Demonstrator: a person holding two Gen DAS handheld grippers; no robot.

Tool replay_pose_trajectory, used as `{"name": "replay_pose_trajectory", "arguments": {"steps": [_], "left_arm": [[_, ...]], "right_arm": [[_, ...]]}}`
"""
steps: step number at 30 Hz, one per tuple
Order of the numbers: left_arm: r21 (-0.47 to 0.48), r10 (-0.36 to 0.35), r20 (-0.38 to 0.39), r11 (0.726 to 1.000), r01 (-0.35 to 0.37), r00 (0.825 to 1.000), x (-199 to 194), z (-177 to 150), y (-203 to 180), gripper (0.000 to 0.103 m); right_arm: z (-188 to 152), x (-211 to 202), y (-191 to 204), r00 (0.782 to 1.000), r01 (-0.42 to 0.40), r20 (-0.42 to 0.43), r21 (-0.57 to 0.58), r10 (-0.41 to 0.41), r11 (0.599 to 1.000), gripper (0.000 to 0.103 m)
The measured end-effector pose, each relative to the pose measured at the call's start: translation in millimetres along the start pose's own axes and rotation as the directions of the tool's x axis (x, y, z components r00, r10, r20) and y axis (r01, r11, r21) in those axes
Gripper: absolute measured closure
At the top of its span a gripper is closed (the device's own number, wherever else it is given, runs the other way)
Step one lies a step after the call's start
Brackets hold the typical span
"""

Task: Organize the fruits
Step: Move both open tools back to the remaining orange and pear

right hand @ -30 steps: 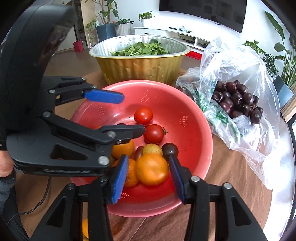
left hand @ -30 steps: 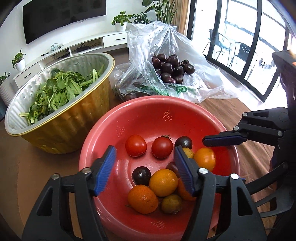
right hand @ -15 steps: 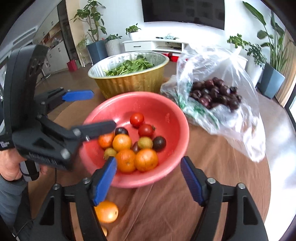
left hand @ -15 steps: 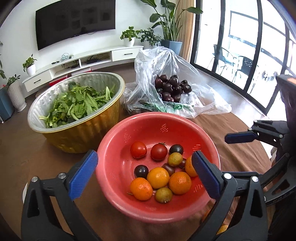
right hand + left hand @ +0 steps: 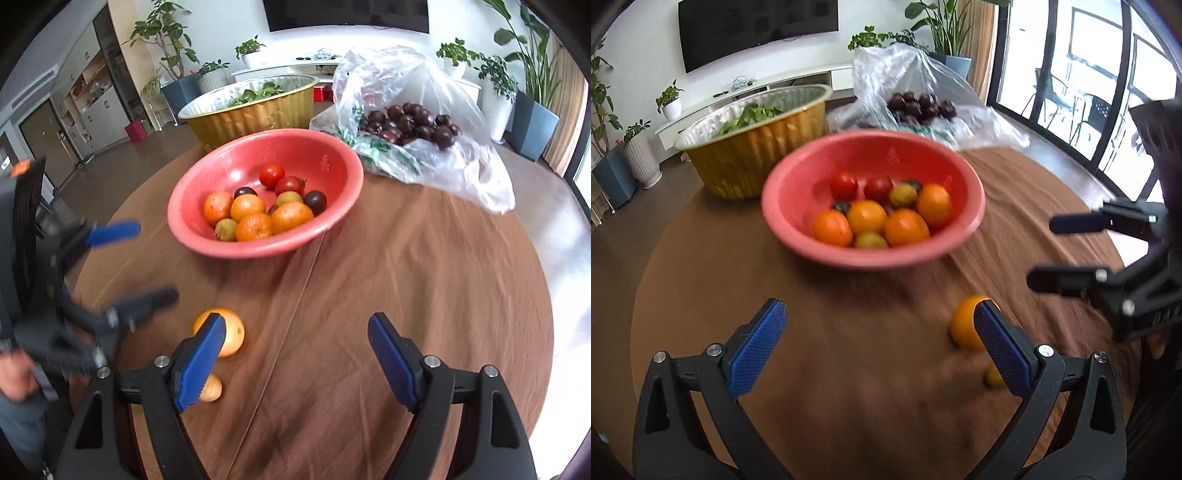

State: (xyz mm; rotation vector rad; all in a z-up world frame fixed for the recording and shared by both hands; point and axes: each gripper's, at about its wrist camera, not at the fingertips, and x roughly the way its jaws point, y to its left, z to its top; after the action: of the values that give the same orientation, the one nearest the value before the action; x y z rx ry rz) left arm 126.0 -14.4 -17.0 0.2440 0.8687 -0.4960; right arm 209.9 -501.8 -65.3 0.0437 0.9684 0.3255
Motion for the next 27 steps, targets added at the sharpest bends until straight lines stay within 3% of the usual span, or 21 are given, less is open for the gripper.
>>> {"name": "replay_pose_trajectory", "arguments": {"steps": [8, 15, 19, 21, 23, 26, 27], "left_arm": [[0.022, 0.023, -0.064, 1.0, -0.021, 0.998, -4.2, -33.5, -40.6, 0.0], [0.034, 0.016, -0.091, 0.999, -0.013, 0.996, 1.5, -46.2, -65.0, 0.0], [0.035, 0.001, -0.088, 0.999, 0.002, 0.996, 4.0, -46.2, -74.2, 0.001], [0.039, -0.008, -0.097, 0.999, 0.011, 0.995, 6.7, -47.0, -78.8, 0.007], [0.038, -0.019, -0.111, 0.999, 0.023, 0.994, 12.3, -45.1, -77.7, 0.027], [0.031, -0.031, -0.124, 0.999, 0.036, 0.992, 18.2, -45.2, -77.6, 0.046], [0.028, -0.034, -0.127, 0.999, 0.037, 0.991, 19.2, -45.4, -77.6, 0.047]], "right_arm": [[-14.8, -10.7, -4.8, 0.999, -0.015, 0.033, 0.057, 0.014, 0.998, 0.022], [-19.7, -13.1, -8.7, 0.999, -0.022, 0.042, 0.071, 0.019, 0.997, 0.036], [-20.4, -14.6, -7.2, 0.999, -0.025, 0.05, 0.062, 0.022, 0.998, 0.037], [-20.5, -15.0, -7.2, 0.998, -0.03, 0.053, 0.061, 0.027, 0.998, 0.037], [-21.3, -15.3, -7.5, 0.998, -0.034, 0.055, 0.062, 0.03, 0.997, 0.037], [-21.8, -15.6, -7.9, 0.998, -0.039, 0.056, 0.064, 0.035, 0.997, 0.037], [-21.8, -15.7, -7.9, 0.998, -0.039, 0.056, 0.064, 0.036, 0.997, 0.037]]}}
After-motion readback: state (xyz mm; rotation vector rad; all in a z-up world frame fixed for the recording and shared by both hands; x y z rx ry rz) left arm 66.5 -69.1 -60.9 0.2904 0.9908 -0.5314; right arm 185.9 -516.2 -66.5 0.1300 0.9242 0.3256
